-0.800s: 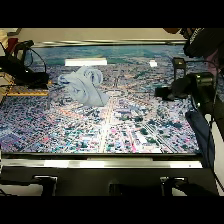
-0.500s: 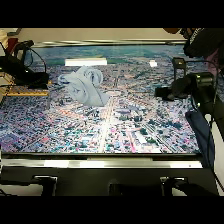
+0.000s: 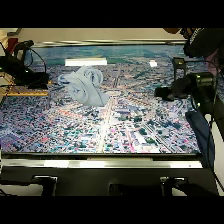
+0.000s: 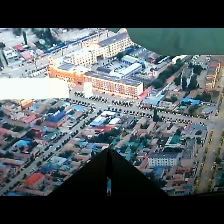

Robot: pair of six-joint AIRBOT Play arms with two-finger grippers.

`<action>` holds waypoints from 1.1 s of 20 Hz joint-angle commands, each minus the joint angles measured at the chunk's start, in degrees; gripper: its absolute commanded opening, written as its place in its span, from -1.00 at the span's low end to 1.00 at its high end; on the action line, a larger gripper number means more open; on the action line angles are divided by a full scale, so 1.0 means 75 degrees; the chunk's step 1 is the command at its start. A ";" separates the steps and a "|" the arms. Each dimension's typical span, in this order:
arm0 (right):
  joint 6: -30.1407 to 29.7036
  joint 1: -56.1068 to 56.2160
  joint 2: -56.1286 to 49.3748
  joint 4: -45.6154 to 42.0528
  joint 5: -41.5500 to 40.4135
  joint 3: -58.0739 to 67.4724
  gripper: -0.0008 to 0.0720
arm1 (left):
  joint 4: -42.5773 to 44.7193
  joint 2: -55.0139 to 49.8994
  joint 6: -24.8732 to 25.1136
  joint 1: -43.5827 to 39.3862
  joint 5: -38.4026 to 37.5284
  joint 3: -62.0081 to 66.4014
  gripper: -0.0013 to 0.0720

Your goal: Fold the clothes and pants, and hang the long-sleeved shirts on hangers.

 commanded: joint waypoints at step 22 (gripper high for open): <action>0.0003 0.0009 0.0006 0.0000 0.0000 0.0009 -0.87 | 0.1201 -0.4208 -0.1714 -0.1606 0.4797 0.0003 1.00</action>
